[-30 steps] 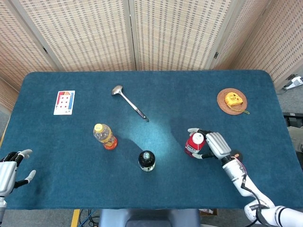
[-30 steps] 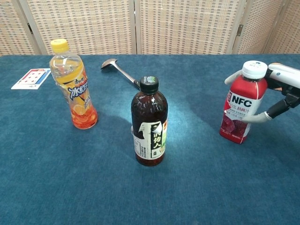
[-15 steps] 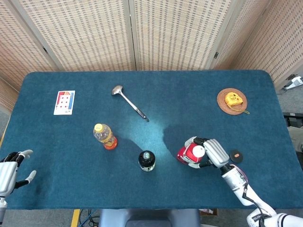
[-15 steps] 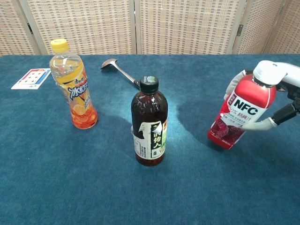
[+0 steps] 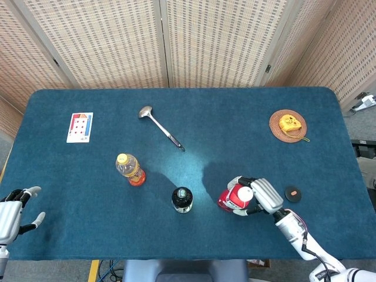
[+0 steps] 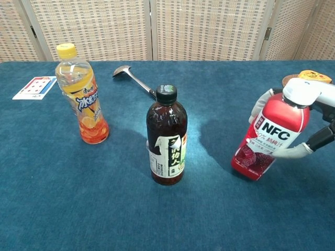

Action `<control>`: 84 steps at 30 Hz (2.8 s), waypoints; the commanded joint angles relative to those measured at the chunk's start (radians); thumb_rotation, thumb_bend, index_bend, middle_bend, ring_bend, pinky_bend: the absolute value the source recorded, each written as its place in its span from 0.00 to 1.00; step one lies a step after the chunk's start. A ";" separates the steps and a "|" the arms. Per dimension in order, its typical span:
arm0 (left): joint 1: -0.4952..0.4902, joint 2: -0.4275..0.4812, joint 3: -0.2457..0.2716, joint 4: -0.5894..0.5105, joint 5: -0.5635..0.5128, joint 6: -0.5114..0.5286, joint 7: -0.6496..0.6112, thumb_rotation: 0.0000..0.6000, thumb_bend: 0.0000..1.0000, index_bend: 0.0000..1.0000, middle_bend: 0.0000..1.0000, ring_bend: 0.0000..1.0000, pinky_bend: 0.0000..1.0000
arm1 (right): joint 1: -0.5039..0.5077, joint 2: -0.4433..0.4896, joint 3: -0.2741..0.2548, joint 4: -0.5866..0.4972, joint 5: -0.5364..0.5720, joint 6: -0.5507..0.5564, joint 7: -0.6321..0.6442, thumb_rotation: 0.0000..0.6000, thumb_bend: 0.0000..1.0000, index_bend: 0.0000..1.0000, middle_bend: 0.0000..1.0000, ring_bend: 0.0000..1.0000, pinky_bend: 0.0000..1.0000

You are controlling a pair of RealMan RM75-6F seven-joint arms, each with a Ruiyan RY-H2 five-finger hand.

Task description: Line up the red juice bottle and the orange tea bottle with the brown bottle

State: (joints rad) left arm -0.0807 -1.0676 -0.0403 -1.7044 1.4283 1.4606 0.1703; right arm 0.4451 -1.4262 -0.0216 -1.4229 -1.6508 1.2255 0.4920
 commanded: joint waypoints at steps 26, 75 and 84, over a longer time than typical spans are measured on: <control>0.000 0.002 0.001 -0.003 -0.001 -0.001 0.006 1.00 0.22 0.49 0.36 0.26 0.42 | 0.005 0.030 -0.029 -0.020 -0.014 -0.004 -0.013 1.00 0.00 0.00 0.17 0.25 0.43; -0.200 -0.192 -0.156 0.041 -0.150 -0.210 -0.088 1.00 0.12 0.08 0.08 0.13 0.32 | -0.405 0.342 -0.050 -0.180 -0.136 0.560 -0.388 1.00 0.00 0.10 0.25 0.22 0.40; -0.285 -0.233 -0.222 0.050 -0.282 -0.356 -0.212 1.00 0.10 0.04 0.00 0.00 0.14 | -0.411 0.351 -0.038 -0.178 -0.134 0.546 -0.361 1.00 0.00 0.10 0.25 0.22 0.40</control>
State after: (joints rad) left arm -0.3471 -1.2932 -0.2463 -1.6539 1.1704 1.1302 -0.0174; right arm 0.0341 -1.0748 -0.0591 -1.6006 -1.7848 1.7708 0.1306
